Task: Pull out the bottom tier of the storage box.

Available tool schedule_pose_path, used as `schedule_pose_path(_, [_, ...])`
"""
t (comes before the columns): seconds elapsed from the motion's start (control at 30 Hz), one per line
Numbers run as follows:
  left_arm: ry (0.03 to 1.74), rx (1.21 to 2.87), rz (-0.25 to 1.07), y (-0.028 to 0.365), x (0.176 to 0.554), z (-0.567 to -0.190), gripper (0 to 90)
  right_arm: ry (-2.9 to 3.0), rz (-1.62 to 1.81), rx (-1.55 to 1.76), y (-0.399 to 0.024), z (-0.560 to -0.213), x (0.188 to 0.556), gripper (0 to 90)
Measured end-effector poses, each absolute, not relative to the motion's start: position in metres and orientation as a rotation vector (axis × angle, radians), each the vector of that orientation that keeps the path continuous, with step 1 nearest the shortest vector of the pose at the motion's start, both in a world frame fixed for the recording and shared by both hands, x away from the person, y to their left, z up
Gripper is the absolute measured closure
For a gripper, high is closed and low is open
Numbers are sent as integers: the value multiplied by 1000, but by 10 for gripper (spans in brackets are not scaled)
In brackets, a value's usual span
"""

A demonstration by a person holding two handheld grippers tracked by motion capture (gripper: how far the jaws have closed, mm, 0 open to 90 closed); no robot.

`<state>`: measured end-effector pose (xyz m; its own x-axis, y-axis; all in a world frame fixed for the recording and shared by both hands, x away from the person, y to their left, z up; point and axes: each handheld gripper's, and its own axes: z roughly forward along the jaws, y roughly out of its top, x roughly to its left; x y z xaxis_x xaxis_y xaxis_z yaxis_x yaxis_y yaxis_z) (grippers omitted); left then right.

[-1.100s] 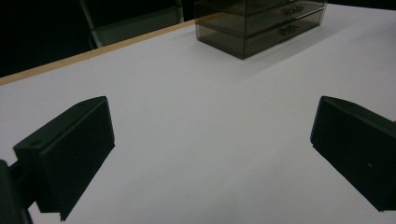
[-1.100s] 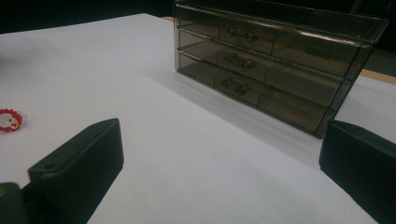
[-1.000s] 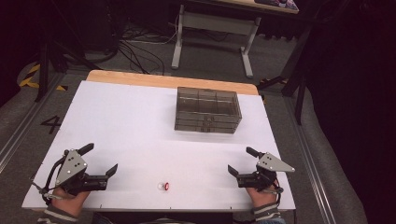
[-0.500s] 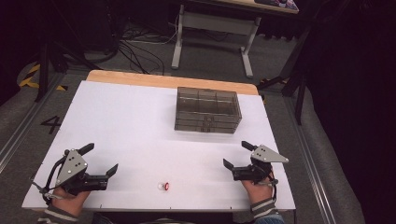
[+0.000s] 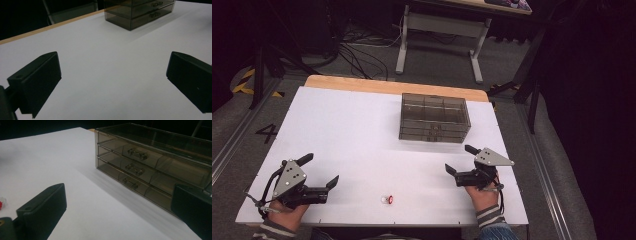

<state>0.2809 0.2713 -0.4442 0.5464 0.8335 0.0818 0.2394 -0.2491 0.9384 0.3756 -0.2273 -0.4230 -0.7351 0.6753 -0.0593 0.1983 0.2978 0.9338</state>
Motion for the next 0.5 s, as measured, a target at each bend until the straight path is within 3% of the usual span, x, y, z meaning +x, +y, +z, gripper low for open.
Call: schedule_pose_path(0.5, [888,1777,731,271,281,-444,3,2153,1412,733,-205,-418,389,11])
